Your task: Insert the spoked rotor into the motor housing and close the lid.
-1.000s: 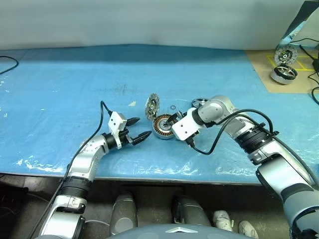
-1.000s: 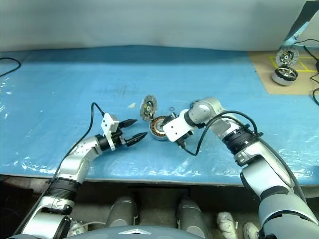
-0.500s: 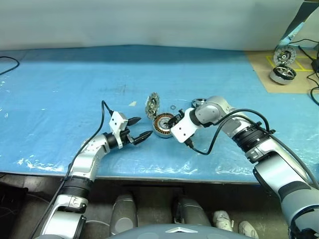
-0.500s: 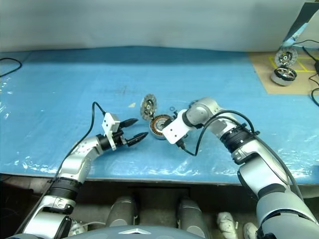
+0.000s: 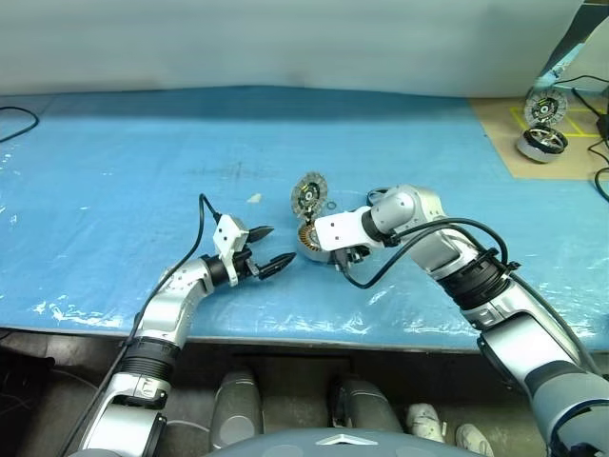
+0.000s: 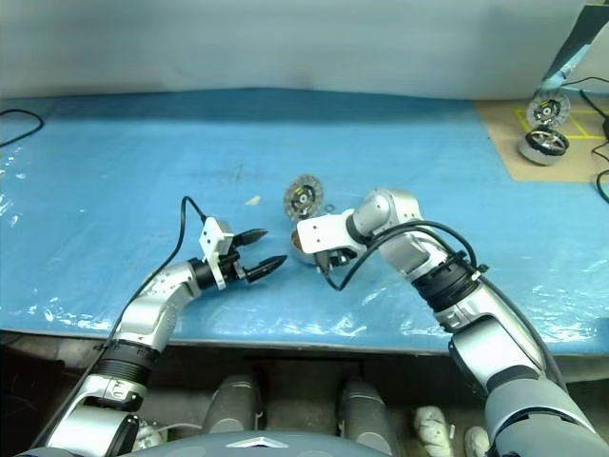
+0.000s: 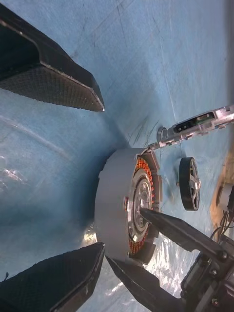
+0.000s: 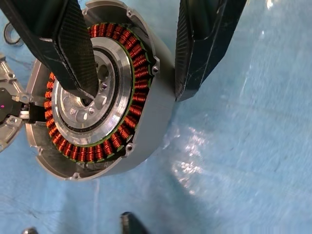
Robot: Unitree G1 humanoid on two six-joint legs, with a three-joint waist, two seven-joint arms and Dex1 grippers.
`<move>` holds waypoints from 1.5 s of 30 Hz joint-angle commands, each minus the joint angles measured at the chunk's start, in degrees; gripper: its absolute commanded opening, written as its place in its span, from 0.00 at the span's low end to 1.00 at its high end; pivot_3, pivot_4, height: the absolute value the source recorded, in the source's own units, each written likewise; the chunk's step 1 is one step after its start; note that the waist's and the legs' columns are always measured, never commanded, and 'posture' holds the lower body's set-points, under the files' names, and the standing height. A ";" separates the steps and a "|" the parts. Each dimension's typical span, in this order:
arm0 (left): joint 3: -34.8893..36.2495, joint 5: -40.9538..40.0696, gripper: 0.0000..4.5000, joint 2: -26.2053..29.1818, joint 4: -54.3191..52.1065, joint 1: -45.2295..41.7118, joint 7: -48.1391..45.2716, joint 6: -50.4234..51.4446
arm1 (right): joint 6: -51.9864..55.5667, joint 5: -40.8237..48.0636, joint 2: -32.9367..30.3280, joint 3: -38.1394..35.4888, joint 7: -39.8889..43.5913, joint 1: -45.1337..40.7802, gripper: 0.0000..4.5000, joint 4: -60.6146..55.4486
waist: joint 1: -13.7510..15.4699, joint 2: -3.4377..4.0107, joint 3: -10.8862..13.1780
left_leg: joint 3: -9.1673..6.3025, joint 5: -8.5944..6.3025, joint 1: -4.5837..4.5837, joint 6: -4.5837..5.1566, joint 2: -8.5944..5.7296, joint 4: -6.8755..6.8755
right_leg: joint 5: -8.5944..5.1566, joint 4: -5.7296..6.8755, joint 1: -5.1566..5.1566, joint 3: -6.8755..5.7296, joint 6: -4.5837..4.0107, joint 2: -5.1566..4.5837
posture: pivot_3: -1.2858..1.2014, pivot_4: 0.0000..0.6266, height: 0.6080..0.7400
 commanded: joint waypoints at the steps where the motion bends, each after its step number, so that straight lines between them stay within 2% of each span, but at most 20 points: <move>1: 0.51 0.30 1.00 0.16 0.11 -0.91 -0.27 -1.18 | 7.10 -3.03 3.04 1.62 -3.93 -1.10 0.44 1.50 | -0.05 0.00 0.00 | 0.00 -0.04 0.09 -0.07 0.00 0.00 | 0.00 0.01 0.06 0.02 -0.01 0.00 | 0.52 0.24 1.00; 7: 0.85 0.23 1.00 0.14 -0.07 -1.01 0.19 -1.52 | 11.22 -6.34 8.05 4.93 -10.63 -1.73 0.44 7.38 | -0.28 0.00 0.00 | -0.04 -0.04 0.51 -0.11 0.02 -0.09 | 0.01 0.13 0.21 0.22 -0.04 -0.01 | 0.52 0.24 1.00; 11: 1.09 0.17 1.00 0.34 -0.38 -1.05 0.52 -1.36 | 9.32 -6.70 8.76 5.34 -13.74 -2.41 0.44 9.47 | -0.23 0.00 0.00 | 0.03 -0.03 0.75 -0.14 -0.02 -0.21 | 0.01 0.11 0.32 0.37 -0.04 -0.04 | 0.52 0.24 1.00; 18: 1.15 -0.10 1.00 0.24 -1.05 -1.10 1.02 -1.01 | 19.60 -2.27 12.67 2.21 -11.69 -5.85 0.97 12.69 | -0.04 0.01 0.00 | 0.08 0.09 0.74 -0.34 -0.06 -0.38 | 0.01 -0.01 0.27 0.44 -0.04 -0.03 | 0.52 0.24 1.00; 23: 0.86 0.02 1.00 0.31 -0.43 -1.34 0.68 -1.03 | 29.03 3.03 17.07 -0.01 -9.53 -12.03 0.97 10.83 | -0.04 0.01 0.01 | 0.09 0.10 0.51 -0.36 -0.07 -0.47 | 0.02 -0.18 0.11 0.43 -0.03 -0.02 | 0.52 0.24 1.00; 27: 0.90 0.04 1.00 -0.06 0.15 -2.23 0.70 -1.01 | 31.69 5.60 17.23 -0.43 -9.68 -15.27 0.97 9.81 | -0.05 0.02 0.01 | 0.06 0.12 0.04 -0.38 -0.06 -0.48 | 0.17 -0.17 -0.29 0.31 0.22 0.00 | 0.52 0.24 1.00; 33: 1.21 0.09 1.00 -0.31 0.62 -2.94 0.67 -1.05 | 31.05 8.91 12.58 -0.22 -7.49 -14.45 0.97 4.37 | 0.05 0.02 0.01 | -0.02 0.10 -0.16 -0.43 -0.04 -0.53 | 0.20 -0.21 -0.35 0.10 0.26 -0.01 | 0.52 0.24 1.00; 41: 1.55 -0.57 1.00 0.20 -0.94 -2.78 0.27 0.32 | 24.69 15.37 1.22 -3.49 -5.22 -7.43 0.97 -2.25 | 0.23 0.01 0.02 | -0.09 0.09 -0.03 -0.45 -0.05 -0.48 | 0.22 -0.20 -0.16 0.03 0.30 -0.01 | 0.52 0.24 1.00; 43: 1.73 -0.92 1.00 0.50 -1.30 -2.99 -0.13 0.57 | 19.66 16.19 -1.02 -5.95 -7.55 -4.88 0.97 -2.67 | 0.19 0.01 0.02 | -0.09 0.09 -0.04 -0.45 -0.07 -0.45 | 0.24 -0.21 -0.15 0.04 0.33 -0.02 | 0.52 0.24 1.00; 45: 1.77 -1.04 1.00 0.78 -1.76 -3.15 -0.40 0.65 | 15.63 17.83 0.43 -12.70 -15.34 -3.22 0.97 0.03 | 0.08 0.01 0.02 | -0.08 0.09 -0.03 -0.44 -0.07 -0.44 | 0.24 -0.20 -0.16 0.06 0.33 -0.02 | 0.52 0.24 1.00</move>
